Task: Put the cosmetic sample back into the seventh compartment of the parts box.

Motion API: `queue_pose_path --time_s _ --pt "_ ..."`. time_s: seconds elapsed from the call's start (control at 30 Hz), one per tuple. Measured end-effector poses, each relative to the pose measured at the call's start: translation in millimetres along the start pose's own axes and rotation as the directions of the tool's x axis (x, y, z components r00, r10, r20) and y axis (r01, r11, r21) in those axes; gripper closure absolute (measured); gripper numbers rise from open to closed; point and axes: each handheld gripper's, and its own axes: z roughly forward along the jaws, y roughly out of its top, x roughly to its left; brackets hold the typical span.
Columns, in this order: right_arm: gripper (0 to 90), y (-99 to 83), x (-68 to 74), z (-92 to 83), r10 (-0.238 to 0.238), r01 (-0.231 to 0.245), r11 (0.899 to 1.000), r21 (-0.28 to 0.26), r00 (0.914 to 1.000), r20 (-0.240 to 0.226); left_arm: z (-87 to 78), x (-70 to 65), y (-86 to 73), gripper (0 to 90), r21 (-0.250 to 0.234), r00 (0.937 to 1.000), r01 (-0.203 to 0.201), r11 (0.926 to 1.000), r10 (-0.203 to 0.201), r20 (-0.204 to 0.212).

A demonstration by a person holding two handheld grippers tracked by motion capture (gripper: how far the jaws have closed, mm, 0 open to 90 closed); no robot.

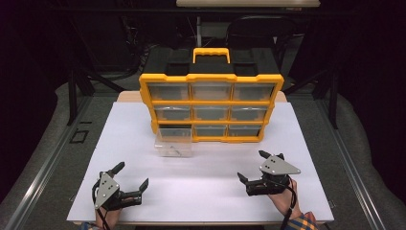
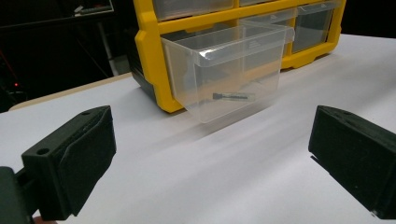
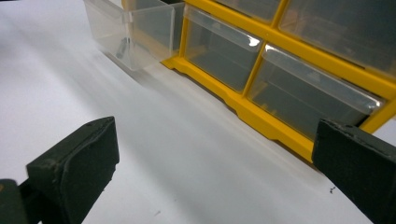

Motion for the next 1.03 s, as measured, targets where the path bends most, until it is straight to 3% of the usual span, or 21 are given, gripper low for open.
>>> queue_pose_path --time_s 0.53,1.03 --pt "0.0 -37.0 5.5 -7.6 -0.004 0.004 1.000 -0.006 0.9998 0.020 0.3 0.6 -0.4 0.6 0.003 1.0000 0.002 1.0000 -0.002 0.000" --pt "0.0 -47.7 10.0 -10.6 -0.010 0.010 1.000 -0.001 0.9993 0.037 1.0 0.5 -0.1 0.6 0.006 1.0000 -0.001 1.0000 0.001 0.005"
